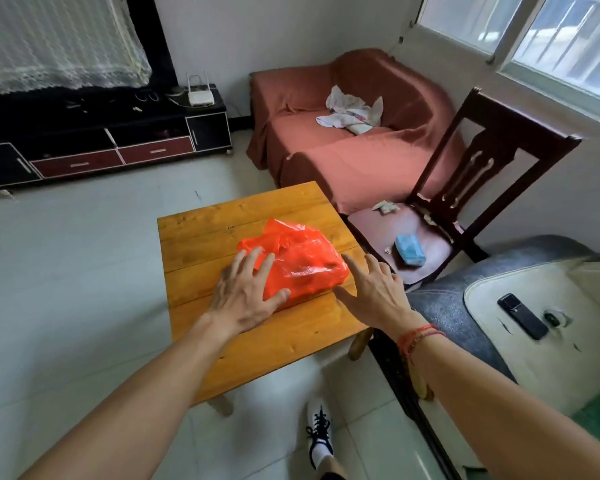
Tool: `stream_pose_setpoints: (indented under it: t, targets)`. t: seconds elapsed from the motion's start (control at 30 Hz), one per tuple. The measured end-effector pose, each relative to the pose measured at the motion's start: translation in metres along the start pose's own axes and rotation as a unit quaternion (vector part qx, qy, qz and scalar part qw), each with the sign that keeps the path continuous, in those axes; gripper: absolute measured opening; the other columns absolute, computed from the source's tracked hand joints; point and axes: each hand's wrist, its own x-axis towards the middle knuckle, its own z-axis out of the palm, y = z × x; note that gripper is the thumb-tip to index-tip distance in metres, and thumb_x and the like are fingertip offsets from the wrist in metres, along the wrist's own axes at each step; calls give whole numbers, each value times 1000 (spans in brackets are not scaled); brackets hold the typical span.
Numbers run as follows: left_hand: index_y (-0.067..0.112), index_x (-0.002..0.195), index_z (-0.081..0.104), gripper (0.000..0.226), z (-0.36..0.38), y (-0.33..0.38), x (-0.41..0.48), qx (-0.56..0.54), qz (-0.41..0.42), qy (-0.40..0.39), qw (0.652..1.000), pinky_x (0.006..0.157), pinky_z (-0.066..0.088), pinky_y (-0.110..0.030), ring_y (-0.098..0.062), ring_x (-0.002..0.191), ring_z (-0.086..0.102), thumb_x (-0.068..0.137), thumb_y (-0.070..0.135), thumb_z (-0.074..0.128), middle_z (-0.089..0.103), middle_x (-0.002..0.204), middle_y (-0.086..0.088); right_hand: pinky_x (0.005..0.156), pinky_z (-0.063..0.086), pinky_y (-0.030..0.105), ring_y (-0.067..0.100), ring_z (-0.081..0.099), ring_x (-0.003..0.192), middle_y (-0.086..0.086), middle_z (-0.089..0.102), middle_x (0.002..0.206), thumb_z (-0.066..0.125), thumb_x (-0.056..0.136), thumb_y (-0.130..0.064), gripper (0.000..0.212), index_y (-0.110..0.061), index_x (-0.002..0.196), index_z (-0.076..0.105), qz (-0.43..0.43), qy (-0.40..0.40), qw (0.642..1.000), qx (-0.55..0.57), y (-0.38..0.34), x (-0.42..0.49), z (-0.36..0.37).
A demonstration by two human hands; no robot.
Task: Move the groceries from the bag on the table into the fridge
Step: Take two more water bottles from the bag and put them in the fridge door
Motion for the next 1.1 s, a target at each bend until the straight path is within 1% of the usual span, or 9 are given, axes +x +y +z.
stream_pose_setpoints:
  t: [0.13,0.23,0.3,0.4,0.53,0.7,0.8,0.93,1.1]
  targets:
    - [27,156,17,87,4,-1,58,0,-39,-21,999,117,22,-51,-27,150,6,83,74,26,9,165,-3,103,39,50,37,40,135,15,34,153,44,95,-66,76,-36,158,14,-20,-29,999,7,19,68,0]
    - [26,156,17,88,4,0,95,-5,-66,-28,997,118,20,-50,-26,151,5,83,72,28,9,165,-3,104,39,52,38,39,136,17,31,157,43,95,-67,77,-37,158,13,-38,-43,998,8,30,115,1]
    - [25,156,17,88,5,-2,113,-9,-79,-36,996,119,20,-50,-26,151,4,83,72,29,8,165,-3,103,40,52,39,40,135,18,30,157,42,94,-68,78,-36,159,12,-48,-54,997,3,35,142,3]
    - [25,156,15,83,12,-6,131,-14,-95,-52,994,118,18,-50,-26,151,3,90,70,37,6,165,-3,104,40,52,40,40,135,20,28,159,42,94,-68,79,-35,159,12,-60,-72,996,-3,38,168,9]
    - [26,157,14,81,17,-15,149,-15,-110,-63,992,118,18,-50,-26,151,2,92,67,40,5,165,-3,105,39,53,40,38,139,21,26,160,41,95,-67,79,-35,160,9,-71,-94,993,0,36,192,17]
    - [26,156,15,80,28,-24,164,-26,-103,-76,991,118,21,-52,-25,151,3,92,67,40,7,165,-2,103,40,52,39,39,136,20,28,159,41,96,-66,79,-34,160,9,-73,-104,992,-10,31,206,25]
    - [25,156,16,80,33,-28,172,-40,-101,-83,991,118,21,-53,-24,151,3,92,66,40,7,165,-3,106,40,53,39,39,136,20,27,158,41,96,-66,79,-35,160,8,-69,-114,991,-8,28,211,26]
    - [26,156,17,79,41,-32,187,-55,-99,-99,989,119,20,-53,-25,151,2,92,65,40,7,165,-3,106,40,53,39,39,137,20,29,157,41,96,-65,77,-34,160,9,-62,-119,991,-4,28,224,30]
    - [26,155,19,76,60,-41,208,-69,-116,-127,983,117,21,-53,-26,151,1,93,64,41,7,165,-3,105,39,53,39,42,133,19,32,156,42,96,-64,76,-33,159,13,-55,-124,991,0,22,247,44]
